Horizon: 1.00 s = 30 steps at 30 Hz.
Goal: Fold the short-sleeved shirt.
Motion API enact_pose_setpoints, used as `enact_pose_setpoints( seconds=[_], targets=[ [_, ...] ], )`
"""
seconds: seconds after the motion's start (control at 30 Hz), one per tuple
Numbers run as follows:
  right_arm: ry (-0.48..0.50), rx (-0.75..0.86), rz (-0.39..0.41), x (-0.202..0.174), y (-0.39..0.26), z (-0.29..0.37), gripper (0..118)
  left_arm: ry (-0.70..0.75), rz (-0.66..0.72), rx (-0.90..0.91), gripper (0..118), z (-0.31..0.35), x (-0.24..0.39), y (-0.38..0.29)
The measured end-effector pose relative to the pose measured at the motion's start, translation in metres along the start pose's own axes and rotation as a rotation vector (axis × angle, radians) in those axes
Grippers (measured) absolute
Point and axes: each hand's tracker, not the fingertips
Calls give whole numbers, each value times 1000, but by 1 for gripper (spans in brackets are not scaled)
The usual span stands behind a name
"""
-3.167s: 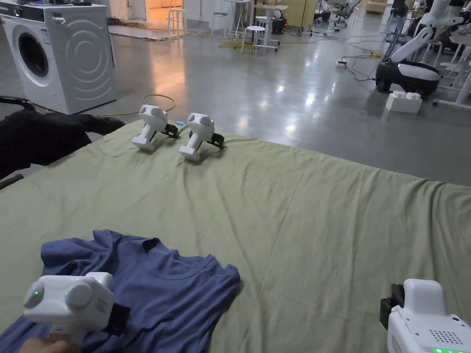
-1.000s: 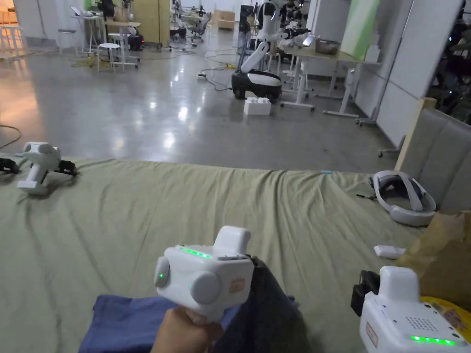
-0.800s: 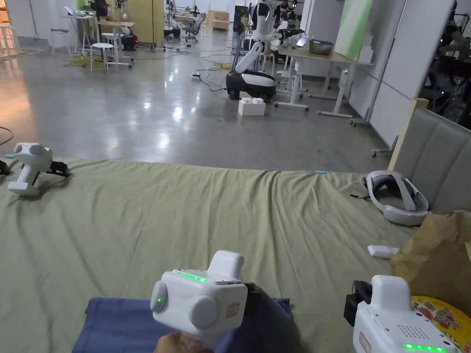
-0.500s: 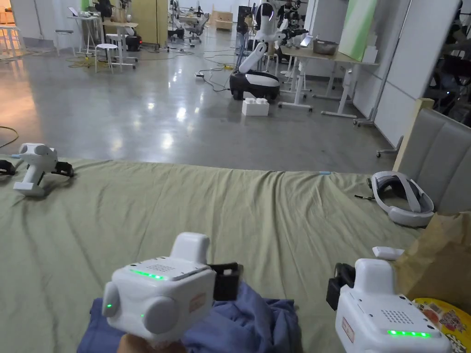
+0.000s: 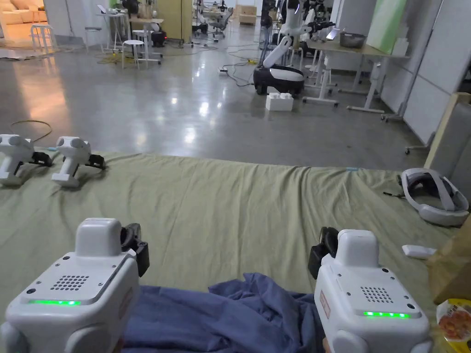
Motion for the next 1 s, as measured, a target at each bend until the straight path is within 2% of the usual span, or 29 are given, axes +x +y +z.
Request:
enact_pose_setpoints(
  seconds=[0.3, 0.43, 0.73, 0.77, 0.8, 0.83, 0.87, 1.0],
  targets=[
    [34, -29, 5, -12, -8, -3, 8, -1, 50, -198, 1, -15, -47, -29],
    [45, -56, 19, -11, -15, -7, 8, -18, 98, -353, 1, -57, -74, -50],
    [25, -129, 45, 5, -34, -24, 8, -64, 90, -645, 3, -155, -89, -78],
    [21, -137, 50, 7, -36, -27, 8, -53, 85, -670, 8, -164, -90, -81],
    [16, -146, 52, 9, -39, -29, 8, -58, 97, -688, 25, -174, -90, -85],
    [13, -154, 54, 12, -41, -32, 8, -77, 127, -731, 56, -182, -91, -89],
    [8, -162, 55, 14, -43, -34, 8, -100, 148, -752, 66, -187, -91, -93],
    [-9, -192, 53, 23, -52, -43, 8, -33, 123, -796, 70, -199, -83, -108]
  ],
)
